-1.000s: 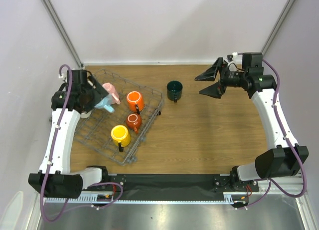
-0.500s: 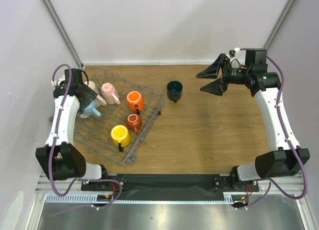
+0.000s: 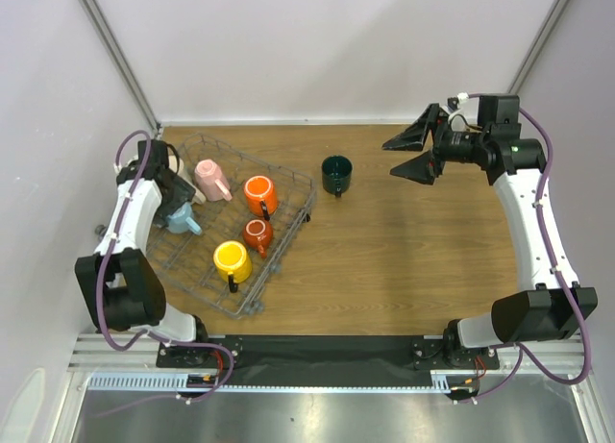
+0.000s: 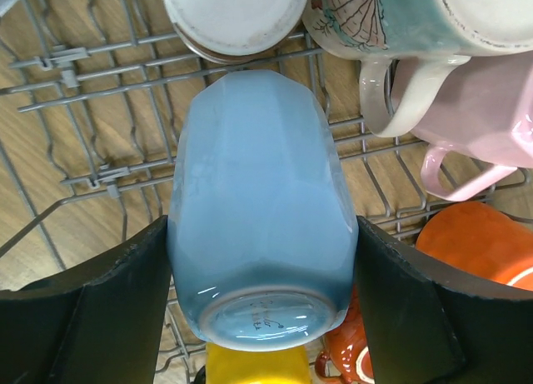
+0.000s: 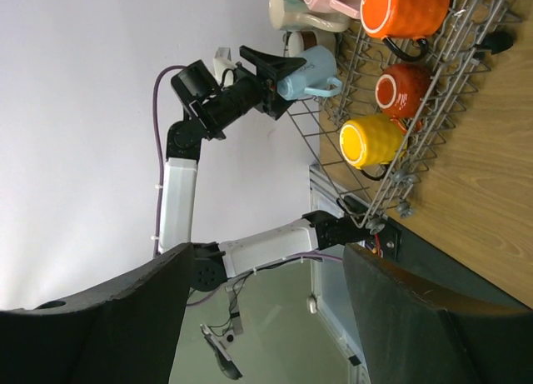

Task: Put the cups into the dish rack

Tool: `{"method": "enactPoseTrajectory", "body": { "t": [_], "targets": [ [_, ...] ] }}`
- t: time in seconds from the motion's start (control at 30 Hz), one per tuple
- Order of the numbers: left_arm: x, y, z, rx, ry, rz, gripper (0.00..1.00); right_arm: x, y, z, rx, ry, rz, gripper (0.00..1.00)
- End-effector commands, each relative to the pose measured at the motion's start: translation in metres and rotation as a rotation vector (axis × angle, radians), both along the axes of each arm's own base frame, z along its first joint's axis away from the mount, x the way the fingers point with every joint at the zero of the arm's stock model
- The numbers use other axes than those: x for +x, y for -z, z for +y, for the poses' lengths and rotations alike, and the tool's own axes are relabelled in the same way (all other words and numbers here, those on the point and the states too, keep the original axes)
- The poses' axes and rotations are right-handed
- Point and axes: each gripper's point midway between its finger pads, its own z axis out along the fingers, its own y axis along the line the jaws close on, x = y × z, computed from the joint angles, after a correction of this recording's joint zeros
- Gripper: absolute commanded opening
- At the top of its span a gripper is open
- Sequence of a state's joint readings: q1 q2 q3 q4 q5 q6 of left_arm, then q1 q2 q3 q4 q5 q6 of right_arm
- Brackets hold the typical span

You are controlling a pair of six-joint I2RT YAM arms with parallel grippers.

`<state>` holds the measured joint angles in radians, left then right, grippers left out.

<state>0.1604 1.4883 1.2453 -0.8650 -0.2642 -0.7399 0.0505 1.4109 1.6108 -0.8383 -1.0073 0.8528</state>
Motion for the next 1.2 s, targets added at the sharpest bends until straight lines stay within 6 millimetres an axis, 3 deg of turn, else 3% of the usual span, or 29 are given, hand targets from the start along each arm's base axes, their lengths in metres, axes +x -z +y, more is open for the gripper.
{"method": "enactPoseTrajectory", "body": {
  "t": [0.0,0.6,0.73,0.93,1.0,1.03,1.17],
  "targets": [
    [0.019,-0.008,0.005,0.000,-0.002,-0.073,0.00,-0.006,-0.014,-0.002,0.008,-0.012,-0.035,0.79],
    [0.013,0.020,-0.001,-0.036,0.075,0.002,0.00,-0.004,-0.009,-0.004,0.013,0.010,-0.017,0.79],
    [0.021,0.030,-0.008,-0.080,0.113,0.013,0.00,-0.002,-0.006,-0.002,0.019,0.012,-0.010,0.78],
    [0.027,0.032,-0.002,-0.084,0.121,0.025,0.00,-0.002,-0.005,0.001,0.013,0.010,-0.009,0.78],
    [0.025,0.037,-0.001,-0.102,0.115,0.034,0.10,-0.001,-0.002,0.000,0.010,0.014,-0.005,0.78],
    [0.025,0.038,-0.001,-0.113,0.114,0.034,0.28,-0.001,-0.001,0.000,0.009,0.017,-0.004,0.78],
    [0.024,0.038,-0.003,-0.127,0.122,0.031,0.70,0.007,0.006,0.002,-0.007,0.029,-0.002,0.78]
  ]
}}
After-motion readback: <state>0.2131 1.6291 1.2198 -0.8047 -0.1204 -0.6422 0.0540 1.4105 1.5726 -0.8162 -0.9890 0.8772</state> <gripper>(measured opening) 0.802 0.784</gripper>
